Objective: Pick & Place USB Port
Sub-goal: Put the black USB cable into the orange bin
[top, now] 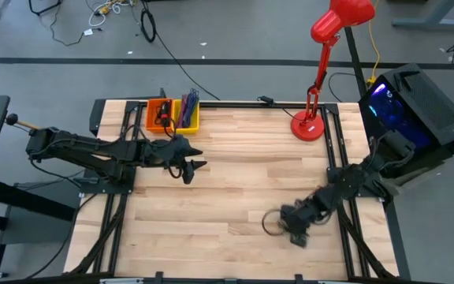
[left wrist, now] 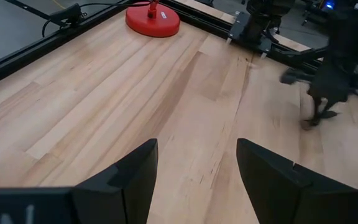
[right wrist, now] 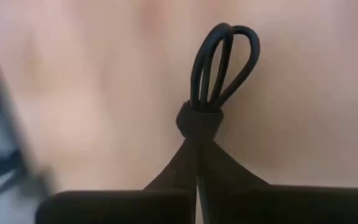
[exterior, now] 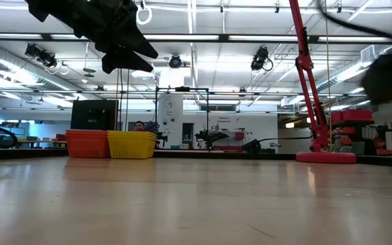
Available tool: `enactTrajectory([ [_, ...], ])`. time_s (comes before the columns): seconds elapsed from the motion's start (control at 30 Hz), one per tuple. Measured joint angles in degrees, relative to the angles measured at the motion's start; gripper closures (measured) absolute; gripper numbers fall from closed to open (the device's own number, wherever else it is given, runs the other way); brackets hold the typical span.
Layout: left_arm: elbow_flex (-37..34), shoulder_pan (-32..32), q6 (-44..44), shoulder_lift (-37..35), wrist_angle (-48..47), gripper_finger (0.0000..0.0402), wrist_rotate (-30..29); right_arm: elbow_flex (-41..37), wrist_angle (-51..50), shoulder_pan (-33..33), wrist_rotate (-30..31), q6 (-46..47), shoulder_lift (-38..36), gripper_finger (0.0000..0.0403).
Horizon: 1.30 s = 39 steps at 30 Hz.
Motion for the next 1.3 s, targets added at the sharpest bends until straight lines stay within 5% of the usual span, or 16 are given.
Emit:
enactTrajectory([
  [0.37, 0.00, 0.00, -0.02, 0.02, 0.01, 0.0179, 0.00, -0.10, -3.84, -14.04, 9.81, -19.20, -8.57, 0.0402],
  [0.6, 0.00, -0.02, -0.50, 0.02, 0.04, 0.0179, -1.50, -0.04, 5.02, -24.56, 15.49, -32.78, -9.86, 0.0403],
  [0.87, 0.00, 0.00, -1.97, 0.02, 0.20, 0.0179, -5.26, 0.10, 27.11, -35.76, 11.18, -45.01, -9.82, 0.0403],
  [1.3, -0.04, 0.00, -3.13, 2.04, 5.72, 0.0179, -5.86, 0.10, 46.95, -43.91, 0.10, -48.86, -9.82, 0.0403],
])
